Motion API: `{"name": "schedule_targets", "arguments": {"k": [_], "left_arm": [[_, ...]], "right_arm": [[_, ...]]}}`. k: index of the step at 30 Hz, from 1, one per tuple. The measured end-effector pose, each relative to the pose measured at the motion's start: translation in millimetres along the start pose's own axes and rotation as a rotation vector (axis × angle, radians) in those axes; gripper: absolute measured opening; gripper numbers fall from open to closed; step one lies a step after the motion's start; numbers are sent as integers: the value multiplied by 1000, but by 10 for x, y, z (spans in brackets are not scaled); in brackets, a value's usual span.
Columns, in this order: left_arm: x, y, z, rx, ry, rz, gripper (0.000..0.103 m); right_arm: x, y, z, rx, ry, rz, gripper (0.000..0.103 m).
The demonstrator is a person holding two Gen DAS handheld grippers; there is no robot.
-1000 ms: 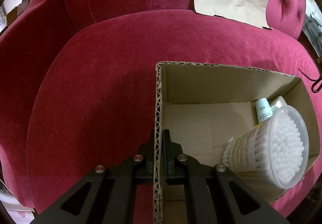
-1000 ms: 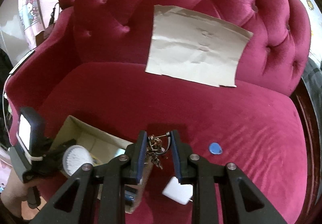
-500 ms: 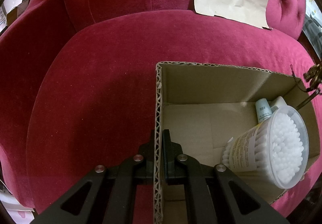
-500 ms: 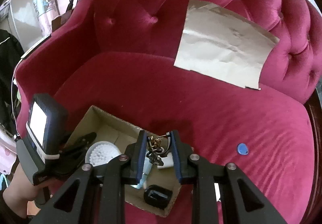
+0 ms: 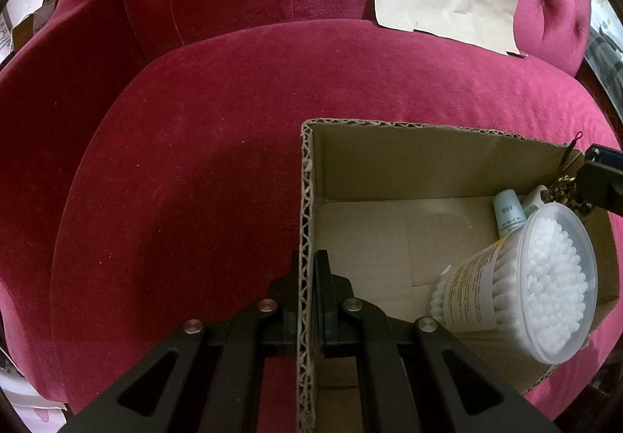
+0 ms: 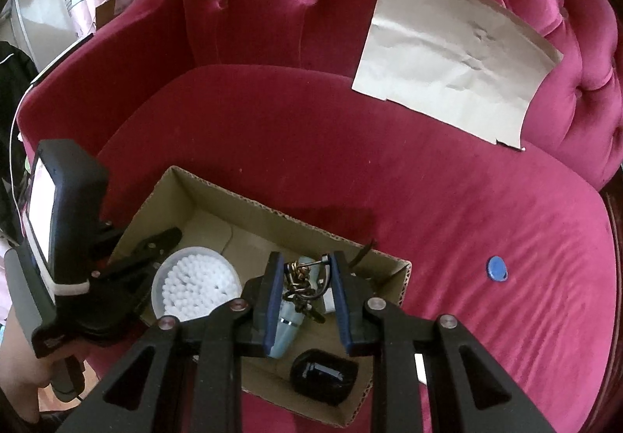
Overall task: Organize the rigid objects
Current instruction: 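Lower the keychain into the box and open the right gripper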
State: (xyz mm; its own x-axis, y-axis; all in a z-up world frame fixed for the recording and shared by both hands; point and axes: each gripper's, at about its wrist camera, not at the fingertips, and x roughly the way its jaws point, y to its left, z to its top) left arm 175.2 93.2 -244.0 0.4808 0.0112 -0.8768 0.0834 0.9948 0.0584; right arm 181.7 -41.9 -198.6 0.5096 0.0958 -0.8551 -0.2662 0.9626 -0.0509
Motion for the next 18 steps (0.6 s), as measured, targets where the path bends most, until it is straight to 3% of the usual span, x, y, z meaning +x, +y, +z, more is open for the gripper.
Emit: {"name": "schedule_targets", "arguments": {"k": [16, 18], "left_arm": [[-4, -2, 0, 1, -1, 0, 4], [-9, 3, 2, 1, -1, 0, 4]], "right_arm": [[-58, -4, 19, 2, -15, 12, 25], [-81, 6, 18, -5, -28, 8, 34]]}}
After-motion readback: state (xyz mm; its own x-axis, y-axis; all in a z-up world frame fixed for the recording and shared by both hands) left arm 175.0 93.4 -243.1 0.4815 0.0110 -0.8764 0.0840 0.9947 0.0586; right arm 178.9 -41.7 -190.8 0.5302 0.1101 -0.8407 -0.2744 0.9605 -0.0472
